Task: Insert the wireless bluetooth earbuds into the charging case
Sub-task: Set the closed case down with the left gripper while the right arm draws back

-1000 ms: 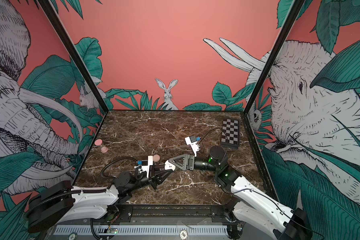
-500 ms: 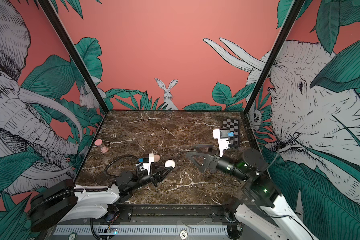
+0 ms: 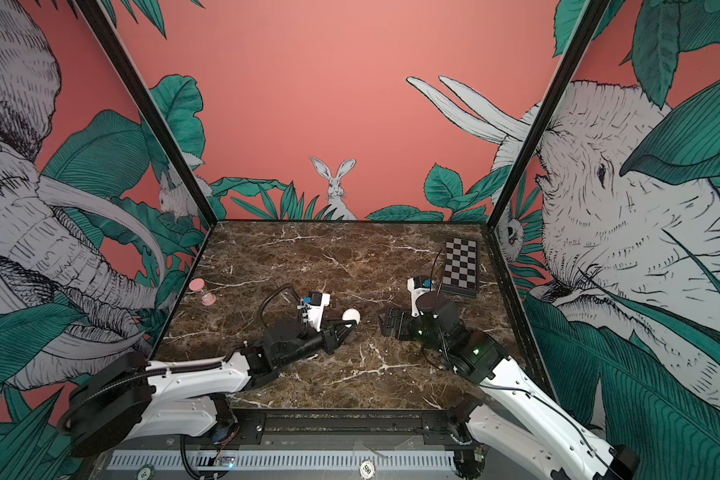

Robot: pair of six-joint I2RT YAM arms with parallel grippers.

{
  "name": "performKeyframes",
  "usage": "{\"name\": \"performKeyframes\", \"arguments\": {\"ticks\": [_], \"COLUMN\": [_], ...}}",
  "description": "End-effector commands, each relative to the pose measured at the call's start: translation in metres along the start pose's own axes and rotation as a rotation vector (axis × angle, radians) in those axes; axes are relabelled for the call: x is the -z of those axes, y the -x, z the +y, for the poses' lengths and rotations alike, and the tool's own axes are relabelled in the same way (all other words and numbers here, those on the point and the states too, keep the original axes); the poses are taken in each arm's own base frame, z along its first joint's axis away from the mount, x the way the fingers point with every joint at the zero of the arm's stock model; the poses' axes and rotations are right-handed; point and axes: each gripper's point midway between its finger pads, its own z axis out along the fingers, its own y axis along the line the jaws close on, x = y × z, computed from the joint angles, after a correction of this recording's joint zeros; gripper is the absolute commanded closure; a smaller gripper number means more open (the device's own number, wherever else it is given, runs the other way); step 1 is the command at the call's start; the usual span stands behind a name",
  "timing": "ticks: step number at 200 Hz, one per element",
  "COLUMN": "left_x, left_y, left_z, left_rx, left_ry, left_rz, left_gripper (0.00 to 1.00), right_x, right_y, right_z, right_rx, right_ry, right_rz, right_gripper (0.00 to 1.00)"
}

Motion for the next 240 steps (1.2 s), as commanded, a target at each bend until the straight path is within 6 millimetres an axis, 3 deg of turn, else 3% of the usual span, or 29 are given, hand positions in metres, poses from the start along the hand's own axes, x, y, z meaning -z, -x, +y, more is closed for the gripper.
{"name": "performKeyframes", "arguments": {"ticks": [1, 56, 154, 184, 240], "left_x": [-0.013, -0.042, -0.048, -0.047, -0.044], "left_y": [-0.022, -0.044, -0.070, -0.074, -0.078], "left_z": [0.042, 0.071, 0.106, 0.108, 0.109], "left_rx": [0.170, 0.221, 0.211, 0.208, 0.192], "left_ry": [0.153, 0.270, 0.456, 0.462, 0.486], "left_rz": [0.080, 0.211, 0.348, 0.368, 0.412], "left_gripper": [1.00, 1.00, 0.99, 0.98, 0.78], "right_x": [0.008, 0.013, 0.019, 0.021, 0.024], "right_y": [0.019, 0.015, 0.010, 0.009, 0.008], "right_z": [0.003, 0.001, 0.003, 0.003, 0.004], "right_rx": [-0.018, 0.000, 0.002, 0.002, -0.002], "right_ry": [0.010, 0.010, 0.056, 0.062, 0.077], "right_rz": [-0.097, -0.085, -0.097, -0.100, -0.108], "right_gripper": [0.02, 0.02, 0.02, 0.02, 0.02]}}
